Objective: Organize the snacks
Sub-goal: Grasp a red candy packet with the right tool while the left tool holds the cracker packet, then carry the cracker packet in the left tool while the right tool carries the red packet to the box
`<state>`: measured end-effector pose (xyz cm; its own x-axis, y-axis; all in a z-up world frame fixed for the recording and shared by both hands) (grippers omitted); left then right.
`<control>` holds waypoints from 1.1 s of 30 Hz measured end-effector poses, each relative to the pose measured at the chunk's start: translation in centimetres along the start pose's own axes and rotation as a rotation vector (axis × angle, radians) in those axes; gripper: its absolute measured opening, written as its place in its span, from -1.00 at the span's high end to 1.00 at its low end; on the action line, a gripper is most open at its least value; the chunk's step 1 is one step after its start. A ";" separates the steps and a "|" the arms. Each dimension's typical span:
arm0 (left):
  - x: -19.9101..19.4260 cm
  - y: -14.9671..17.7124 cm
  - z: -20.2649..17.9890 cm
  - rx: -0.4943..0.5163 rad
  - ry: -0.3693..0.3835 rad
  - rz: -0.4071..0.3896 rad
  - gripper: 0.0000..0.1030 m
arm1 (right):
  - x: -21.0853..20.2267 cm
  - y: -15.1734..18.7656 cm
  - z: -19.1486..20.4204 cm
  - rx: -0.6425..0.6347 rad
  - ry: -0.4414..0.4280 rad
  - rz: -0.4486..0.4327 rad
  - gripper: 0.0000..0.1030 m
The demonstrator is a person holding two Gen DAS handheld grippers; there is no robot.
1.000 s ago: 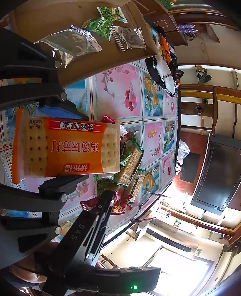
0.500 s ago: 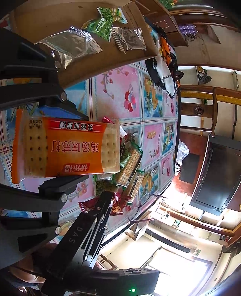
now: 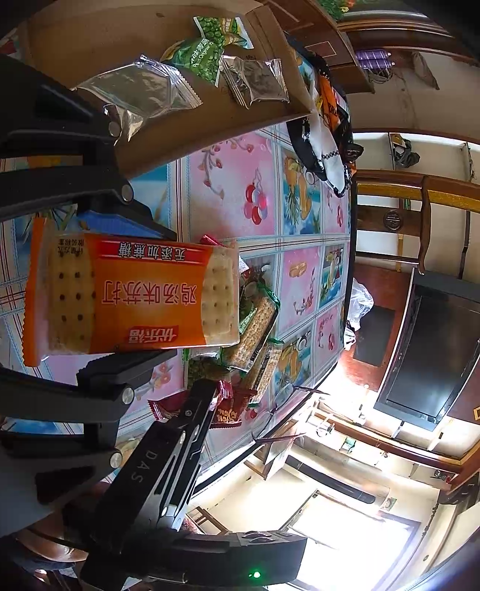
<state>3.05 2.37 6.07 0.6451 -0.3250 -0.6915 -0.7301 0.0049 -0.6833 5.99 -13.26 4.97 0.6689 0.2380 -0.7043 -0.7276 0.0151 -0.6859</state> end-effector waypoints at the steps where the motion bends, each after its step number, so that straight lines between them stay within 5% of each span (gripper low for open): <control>1: 0.0 0.0 0.0 -0.002 0.000 0.001 -0.01 | 0.0 0.1 0.1 -0.001 -0.004 0.003 0.58; 33: -1.5 -0.7 2.6 -0.071 -0.016 -0.041 -0.01 | 0.1 0.5 0.3 -0.006 -0.020 0.011 0.58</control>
<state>3.16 5.30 6.99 0.6780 -0.3081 -0.6673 -0.7166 -0.0752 -0.6934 5.66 -12.90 4.67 0.6575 0.2573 -0.7082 -0.7341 0.0068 -0.6791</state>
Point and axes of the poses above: each gripper's, at about its wrist camera, not at the fingertips, and x roughly the way its jaws point, z to its left, y to its underside, the point moved 1 cm from there along x, roughly the way its jaws point, and after that the axes turned 1 degree about y, right-handed, at the moved point
